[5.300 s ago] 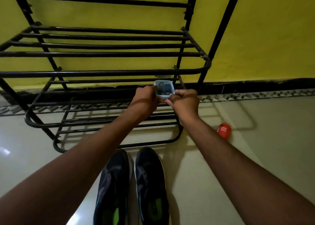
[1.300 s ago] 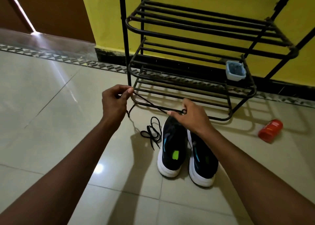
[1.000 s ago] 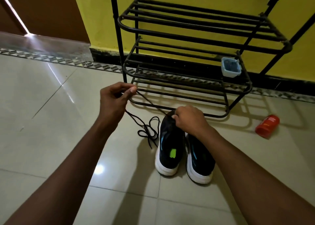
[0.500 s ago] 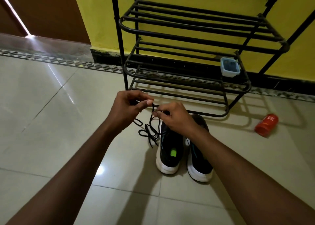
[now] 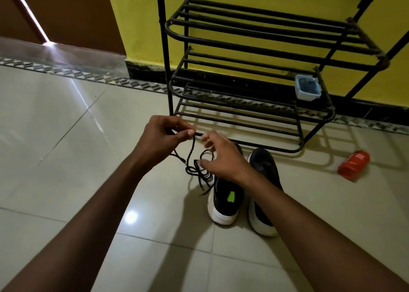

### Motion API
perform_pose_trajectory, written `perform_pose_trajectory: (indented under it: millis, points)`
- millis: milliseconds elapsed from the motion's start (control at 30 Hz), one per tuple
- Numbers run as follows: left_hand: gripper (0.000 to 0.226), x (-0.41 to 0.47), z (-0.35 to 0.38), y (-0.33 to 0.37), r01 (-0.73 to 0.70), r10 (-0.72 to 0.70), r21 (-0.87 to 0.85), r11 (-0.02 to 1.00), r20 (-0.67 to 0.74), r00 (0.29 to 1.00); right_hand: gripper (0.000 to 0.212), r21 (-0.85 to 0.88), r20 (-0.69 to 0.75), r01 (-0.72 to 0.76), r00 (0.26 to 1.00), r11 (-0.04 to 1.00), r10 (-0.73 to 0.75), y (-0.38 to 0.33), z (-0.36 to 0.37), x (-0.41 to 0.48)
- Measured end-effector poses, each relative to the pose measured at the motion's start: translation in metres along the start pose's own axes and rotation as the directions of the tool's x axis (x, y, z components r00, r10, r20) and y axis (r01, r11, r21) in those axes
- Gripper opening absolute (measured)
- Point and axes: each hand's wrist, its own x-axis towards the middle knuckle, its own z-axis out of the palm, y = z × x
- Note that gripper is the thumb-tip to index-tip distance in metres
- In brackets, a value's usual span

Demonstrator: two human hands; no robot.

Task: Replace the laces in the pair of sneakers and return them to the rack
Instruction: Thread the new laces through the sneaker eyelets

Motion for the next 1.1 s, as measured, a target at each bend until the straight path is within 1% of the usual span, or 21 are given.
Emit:
perform_pose_trajectory:
  millis: [67, 167, 200, 267, 333, 367, 400, 433, 500, 567, 633, 700, 767, 800, 833, 867, 900, 933, 967, 1000, 1100]
  points:
    - [0.004, -0.003, -0.002, 0.001, 0.013, -0.013, 0.008, 1.0, 0.041, 0.999, 0.051, -0.041, -0.035, 0.035, 0.999, 0.999, -0.036, -0.01, -0.002, 0.004]
    - [0.004, -0.008, -0.004, 0.004, -0.002, -0.001, 0.028, 1.0, 0.076, 0.997, 0.011, 0.23, 0.023, 0.078, 0.996, 0.97, -0.086, -0.021, 0.001, 0.005]
    - [0.003, -0.008, -0.005, 0.004, -0.004, 0.003, 0.027, 1.0, 0.049, 0.999, 0.016, 0.24, -0.005, 0.074, 0.997, 0.968, -0.075, -0.021, 0.006, 0.002]
    - [0.004, -0.008, -0.011, 0.004, 0.01, -0.011, -0.018, 1.0, -0.047, 0.999, 0.024, 0.134, -0.001, 0.013, 1.0, 0.991, -0.013, -0.009, 0.02, -0.003]
    - [0.006, -0.008, -0.017, 0.003, 0.022, -0.031, -0.066, 0.998, -0.126, 0.992, 0.027, -0.121, 0.157, -0.074, 0.983, 0.99, 0.093, 0.006, 0.032, -0.011]
    - [0.006, -0.007, -0.019, 0.003, 0.026, -0.036, -0.072, 0.997, -0.134, 0.99, 0.026, -0.221, 0.201, -0.105, 0.968, 0.97, 0.15, 0.013, 0.037, -0.014]
    - [0.006, -0.008, -0.02, 0.003, 0.032, -0.04, -0.067, 0.997, -0.116, 0.992, 0.023, -0.23, 0.182, -0.121, 0.969, 0.966, 0.165, 0.015, 0.039, -0.016]
    - [0.007, -0.009, -0.02, 0.003, 0.036, -0.04, -0.052, 0.998, -0.076, 0.996, 0.021, -0.149, 0.105, -0.116, 0.986, 0.982, 0.133, 0.012, 0.037, -0.018]
    - [0.007, -0.012, -0.016, 0.003, 0.048, -0.048, -0.006, 0.999, 0.047, 0.998, 0.036, 0.121, -0.081, -0.012, 0.997, 0.993, 0.022, -0.004, 0.029, -0.016]
    - [0.007, -0.015, -0.012, 0.002, 0.05, -0.051, 0.012, 0.999, 0.126, 0.991, 0.022, 0.267, -0.147, 0.115, 0.986, 0.957, -0.078, -0.015, 0.023, -0.01]
    - [0.006, -0.015, -0.012, 0.002, 0.04, -0.039, -0.006, 0.999, 0.074, 0.996, 0.015, 0.127, -0.076, 0.083, 0.994, 0.988, -0.074, -0.01, 0.027, -0.006]
    - [0.005, -0.013, -0.015, 0.002, 0.041, -0.042, -0.029, 0.999, -0.027, 0.999, 0.024, -0.2, 0.132, -0.084, 0.985, 0.976, 0.112, 0.007, 0.033, -0.007]
    - [0.005, -0.013, -0.019, 0.002, 0.055, -0.062, -0.07, 0.996, -0.09, 0.994, 0.03, -0.383, 0.243, -0.156, 0.934, 0.911, 0.262, 0.021, 0.036, -0.011]
    - [0.005, -0.012, -0.02, 0.002, 0.061, -0.069, -0.082, 0.995, -0.09, 0.994, 0.027, -0.368, 0.226, -0.161, 0.94, 0.916, 0.256, 0.022, 0.035, -0.012]
    - [0.005, -0.013, -0.02, 0.001, 0.061, -0.066, -0.064, 0.996, -0.068, 0.995, 0.022, -0.272, 0.152, -0.149, 0.969, 0.951, 0.195, 0.018, 0.032, -0.014]
    - [0.005, -0.014, -0.018, 0.001, 0.055, -0.056, -0.024, 0.998, -0.033, 0.998, 0.028, -0.134, 0.046, -0.114, 0.992, 0.984, 0.121, 0.011, 0.028, -0.013]
    - [0.005, -0.017, -0.016, 0.0, 0.05, -0.05, 0.018, 0.999, 0.007, 0.999, 0.034, 0.008, -0.045, -0.049, 0.998, 0.999, 0.05, 0.003, 0.025, -0.011]
    - [0.005, -0.018, -0.013, 0.0, 0.047, -0.048, 0.044, 0.998, 0.03, 0.998, 0.03, 0.096, -0.104, 0.019, 0.995, 0.995, -0.009, -0.005, 0.021, -0.009]
    - [0.005, -0.02, -0.011, -0.001, 0.046, -0.047, 0.05, 0.998, 0.026, 0.999, 0.019, 0.098, -0.117, 0.078, 0.991, 0.992, -0.066, -0.011, 0.02, -0.007]
    - [0.005, -0.02, -0.011, -0.002, 0.046, -0.046, 0.04, 0.998, -0.004, 0.999, 0.019, 0.024, -0.094, 0.102, 0.991, 0.994, -0.1, -0.013, 0.021, -0.004]
    - [0.003, -0.019, -0.016, -0.006, 0.054, -0.049, 0.038, 0.998, -0.134, 0.99, 0.033, -0.22, 0.056, 0.016, 0.998, 0.975, -0.004, 0.001, 0.029, -0.006]
